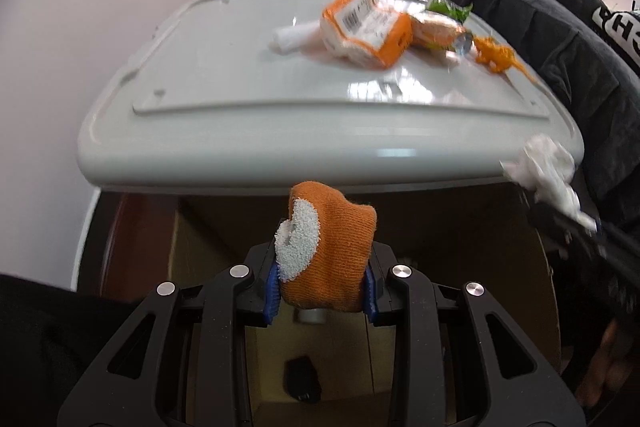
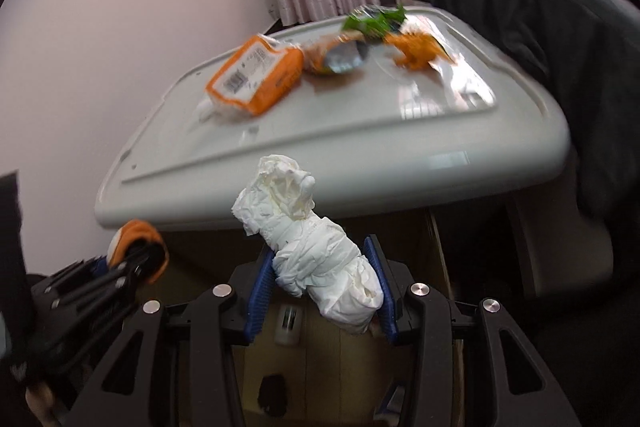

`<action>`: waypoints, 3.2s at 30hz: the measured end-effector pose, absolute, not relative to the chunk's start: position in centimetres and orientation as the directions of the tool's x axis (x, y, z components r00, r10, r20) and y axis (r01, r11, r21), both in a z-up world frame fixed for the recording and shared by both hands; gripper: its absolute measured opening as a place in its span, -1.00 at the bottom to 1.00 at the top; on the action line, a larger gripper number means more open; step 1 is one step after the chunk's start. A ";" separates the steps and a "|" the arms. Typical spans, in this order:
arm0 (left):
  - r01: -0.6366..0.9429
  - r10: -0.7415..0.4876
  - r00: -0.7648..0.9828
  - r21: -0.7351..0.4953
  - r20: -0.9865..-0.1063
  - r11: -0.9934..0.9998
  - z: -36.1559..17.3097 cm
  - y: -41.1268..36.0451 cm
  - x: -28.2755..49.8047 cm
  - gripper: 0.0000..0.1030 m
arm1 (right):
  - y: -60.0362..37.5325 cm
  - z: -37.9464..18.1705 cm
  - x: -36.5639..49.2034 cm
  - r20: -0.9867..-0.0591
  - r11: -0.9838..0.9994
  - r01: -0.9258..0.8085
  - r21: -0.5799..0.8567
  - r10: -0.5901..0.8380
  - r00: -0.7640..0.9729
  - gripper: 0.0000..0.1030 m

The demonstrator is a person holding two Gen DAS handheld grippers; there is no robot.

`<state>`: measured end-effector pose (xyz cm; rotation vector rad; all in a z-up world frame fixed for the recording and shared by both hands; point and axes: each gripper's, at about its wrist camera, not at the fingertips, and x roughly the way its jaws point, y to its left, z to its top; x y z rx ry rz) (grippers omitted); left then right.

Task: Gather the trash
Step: 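Carry the orange sock and tissue over the box and release both, then grasp the orange dinosaur toy with the right tool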

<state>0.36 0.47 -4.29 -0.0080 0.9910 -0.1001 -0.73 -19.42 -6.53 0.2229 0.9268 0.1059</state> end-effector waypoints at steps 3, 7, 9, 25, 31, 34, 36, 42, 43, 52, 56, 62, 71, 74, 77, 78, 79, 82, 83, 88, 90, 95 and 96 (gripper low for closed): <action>0.075 -0.090 0.503 -0.061 -0.859 0.995 -5.1 0.4 -0.4 -0.42 | -19.3 -7.1 -2.4 -0.790 0.970 0.018 0.244 0.187 0.584 -0.15; 0.072 -0.082 0.467 -0.055 -0.880 0.996 -5.7 0.5 -2.1 -0.42 | -18.8 -6.8 -3.3 -0.782 0.972 -0.008 0.234 0.193 0.593 -0.14; 0.083 -0.070 0.455 -0.037 -0.888 0.996 -6.1 0.4 -3.0 -0.42 | -18.4 -6.8 -3.7 -0.781 0.974 -0.023 0.225 0.194 0.594 -0.14; 0.051 -0.040 0.380 -0.022 -0.924 0.998 -9.2 0.5 -1.4 -0.42 | -18.6 -10.0 -2.4 -0.837 0.970 0.024 0.244 0.198 0.510 -0.13; 0.057 -0.037 0.379 -0.017 -0.924 0.998 -9.4 0.2 -1.3 -0.40 | -18.4 -10.0 -2.4 -0.839 0.972 0.018 0.235 0.194 0.508 -0.11; 0.047 -0.037 0.378 -0.021 -0.925 0.999 -9.3 0.4 -1.1 0.06 | -18.3 -9.9 -2.4 -0.840 0.973 0.021 0.230 0.188 0.509 0.08; 0.030 -0.019 0.375 -0.008 -0.927 1.000 -9.3 0.6 -1.0 0.43 | -18.5 -9.6 -2.5 -0.832 0.974 0.035 0.223 0.172 0.527 0.31; 0.003 0.007 0.349 0.008 -0.937 1.000 -9.9 1.0 -0.5 0.46 | -19.8 -9.1 -2.5 -0.815 0.965 0.097 0.243 0.150 0.559 0.35; 0.000 0.005 0.345 0.005 -0.939 1.000 -9.9 1.1 -0.5 0.46 | -20.0 -9.2 -2.5 -0.817 0.963 0.106 0.247 0.148 0.557 0.35; 0.011 0.008 0.367 0.013 -0.930 1.000 -9.7 1.1 -0.9 0.46 | -20.0 -9.1 -2.4 -0.817 0.963 0.106 0.247 0.148 0.558 0.36; 0.005 0.008 0.365 0.011 -0.931 1.000 -9.5 0.9 -0.9 0.46 | -20.5 -8.0 -2.0 -0.798 0.959 0.106 0.264 0.156 0.582 0.36; 0.007 -0.003 0.363 -0.001 -0.932 1.000 -9.4 1.1 -0.8 0.46 | -22.5 -4.2 2.4 -0.765 0.968 0.077 0.238 0.139 0.629 0.41; 0.054 -0.006 0.396 0.017 -0.918 0.998 -8.6 -0.1 -1.2 0.46 | -26.7 -2.2 15.5 -0.772 0.999 -0.014 -0.050 -0.030 0.635 0.53; 0.059 -0.013 0.400 0.011 -0.917 0.998 -8.4 -0.2 -1.2 0.46 | -27.6 -3.9 18.1 -0.783 0.997 -0.040 -0.063 -0.025 0.621 0.53; 0.064 -0.020 0.397 0.006 -0.918 0.998 -8.3 -0.4 -1.2 0.46 | -27.4 -5.2 19.5 -0.788 0.993 -0.088 -0.072 -0.003 0.616 0.53; 0.065 -0.024 0.395 0.002 -0.919 0.998 -8.3 -0.3 -1.2 0.46 | -27.3 -5.5 19.8 -0.788 0.992 -0.098 -0.084 -0.006 0.616 0.53; 0.067 -0.026 0.390 0.000 -0.920 0.998 -8.4 -0.3 -1.2 0.46 | -27.1 -5.8 20.4 -0.784 0.989 -0.105 -0.100 -0.013 0.621 0.53; 0.069 -0.030 0.376 -0.005 -0.926 0.998 -8.8 -0.3 -1.0 0.46 | -27.0 -6.5 21.8 -0.784 0.988 -0.105 -0.111 -0.022 0.620 0.53; 0.069 -0.032 0.372 -0.006 -0.928 0.998 -8.9 -0.3 -1.0 0.46 | -27.2 -6.9 22.4 -0.789 0.989 -0.101 -0.107 -0.023 0.614 0.53; 0.064 -0.037 0.367 -0.014 -0.930 0.998 -9.1 -0.3 -0.8 0.46 | -28.3 -7.8 24.1 -0.819 0.995 -0.082 -0.048 0.008 0.573 0.44; 0.062 -0.036 0.367 -0.014 -0.929 0.998 -9.1 -0.3 -0.7 0.46 | -28.4 -7.7 24.4 -0.819 0.996 -0.078 -0.034 0.017 0.574 0.42; 0.069 -0.026 0.369 -0.001 -0.929 0.998 -9.1 -0.4 -0.8 0.46 | -27.4 -7.8 25.0 -0.821 0.995 -0.077 -0.064 -0.009 0.571 0.08; 0.071 -0.022 0.373 0.006 -0.927 0.997 -9.0 -0.4 -0.9 0.46 | -27.1 -7.8 25.0 -0.820 0.994 -0.071 -0.079 -0.024 0.572 -0.04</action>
